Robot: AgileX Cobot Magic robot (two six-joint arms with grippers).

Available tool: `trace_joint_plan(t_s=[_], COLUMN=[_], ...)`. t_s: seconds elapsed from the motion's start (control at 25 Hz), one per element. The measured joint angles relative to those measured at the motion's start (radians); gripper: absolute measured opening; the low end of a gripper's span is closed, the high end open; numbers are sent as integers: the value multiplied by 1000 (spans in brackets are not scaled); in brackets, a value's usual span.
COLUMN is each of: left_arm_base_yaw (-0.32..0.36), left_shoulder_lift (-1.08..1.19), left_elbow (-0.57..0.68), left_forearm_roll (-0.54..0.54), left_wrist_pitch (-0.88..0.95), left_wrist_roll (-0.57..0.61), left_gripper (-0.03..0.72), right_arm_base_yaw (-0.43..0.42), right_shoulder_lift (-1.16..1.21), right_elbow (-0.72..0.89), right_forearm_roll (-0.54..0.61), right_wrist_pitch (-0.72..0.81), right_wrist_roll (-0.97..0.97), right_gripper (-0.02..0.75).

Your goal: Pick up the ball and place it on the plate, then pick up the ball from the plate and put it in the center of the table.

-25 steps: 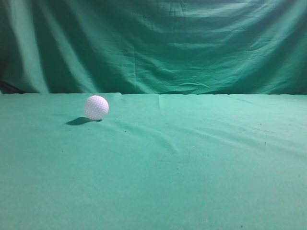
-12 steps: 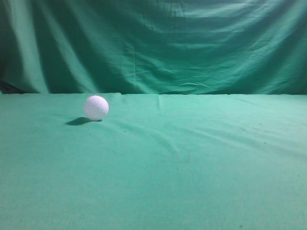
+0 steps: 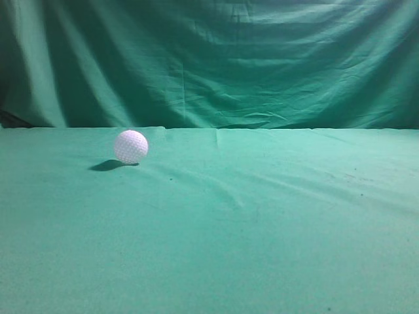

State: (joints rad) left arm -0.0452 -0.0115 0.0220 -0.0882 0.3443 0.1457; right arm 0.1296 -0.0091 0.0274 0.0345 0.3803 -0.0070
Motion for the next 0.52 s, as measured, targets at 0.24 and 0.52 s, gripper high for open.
trace_joint_plan(t_s=[0.24,0.52], left_arm_base_yaw=[0,0], left_shoulder_lift=[0,0], left_elbow=[0,0], left_forearm_roll=[0,0], left_wrist_pitch=[0,0], left_wrist_roll=[3,7], left_gripper=[69,69], right_arm_base_yaw=[0,0], right_shoulder_lift=[0,0], right_elbow=[0,0], right_forearm_roll=[0,0], right_wrist_pitch=[0,0], right_wrist_roll=[0,0], right_gripper=[0,0])
